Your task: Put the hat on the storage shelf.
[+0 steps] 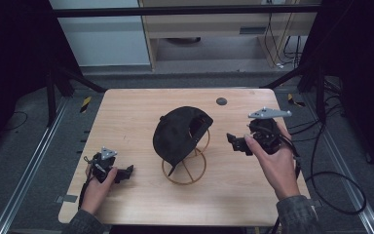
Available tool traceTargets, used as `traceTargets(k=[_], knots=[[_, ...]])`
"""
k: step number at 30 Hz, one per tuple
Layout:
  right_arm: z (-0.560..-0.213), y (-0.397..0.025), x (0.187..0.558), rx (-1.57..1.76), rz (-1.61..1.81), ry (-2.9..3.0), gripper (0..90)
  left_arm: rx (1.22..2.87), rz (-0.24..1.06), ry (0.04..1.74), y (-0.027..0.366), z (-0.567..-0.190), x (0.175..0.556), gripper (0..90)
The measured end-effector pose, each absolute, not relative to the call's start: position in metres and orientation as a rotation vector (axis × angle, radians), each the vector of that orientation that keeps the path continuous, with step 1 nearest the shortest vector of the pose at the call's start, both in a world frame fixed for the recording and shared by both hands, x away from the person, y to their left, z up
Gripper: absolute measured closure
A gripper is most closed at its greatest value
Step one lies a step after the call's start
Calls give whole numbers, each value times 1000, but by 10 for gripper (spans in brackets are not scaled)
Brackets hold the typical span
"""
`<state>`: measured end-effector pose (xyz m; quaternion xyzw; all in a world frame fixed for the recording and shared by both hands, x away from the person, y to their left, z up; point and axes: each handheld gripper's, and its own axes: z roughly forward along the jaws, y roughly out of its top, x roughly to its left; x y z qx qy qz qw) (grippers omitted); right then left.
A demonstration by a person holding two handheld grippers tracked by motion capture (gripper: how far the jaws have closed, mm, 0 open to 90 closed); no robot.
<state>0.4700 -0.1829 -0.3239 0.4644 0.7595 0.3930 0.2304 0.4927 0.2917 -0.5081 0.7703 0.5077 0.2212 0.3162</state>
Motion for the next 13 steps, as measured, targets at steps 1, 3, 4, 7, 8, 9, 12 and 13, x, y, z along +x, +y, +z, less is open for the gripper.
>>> traceTargets(k=[1,3,4,7,8,9,12,13], knots=[[-330,-185,469,1282,1075,2085,90,2029,582,1337,292,-508,493,0],[-350,-189,468,1302,1079,2068,96,2029,582,1337,292,-508,493,0],[-357,-191,468,1311,1081,2064,95,2029,582,1337,292,-508,493,0],[-387,-196,466,1344,1089,2056,91,2029,582,1337,292,-508,493,0],[-394,-197,466,1349,1090,2052,90,2029,582,1337,292,-508,493,0],[-405,-198,466,1352,1086,2049,87,2029,582,1337,292,-508,493,0],[-431,-201,466,1368,1063,2030,79,2029,582,1337,292,-508,493,0],[-441,-203,466,1391,1049,2028,79,2029,582,1336,292,-508,493,0]])
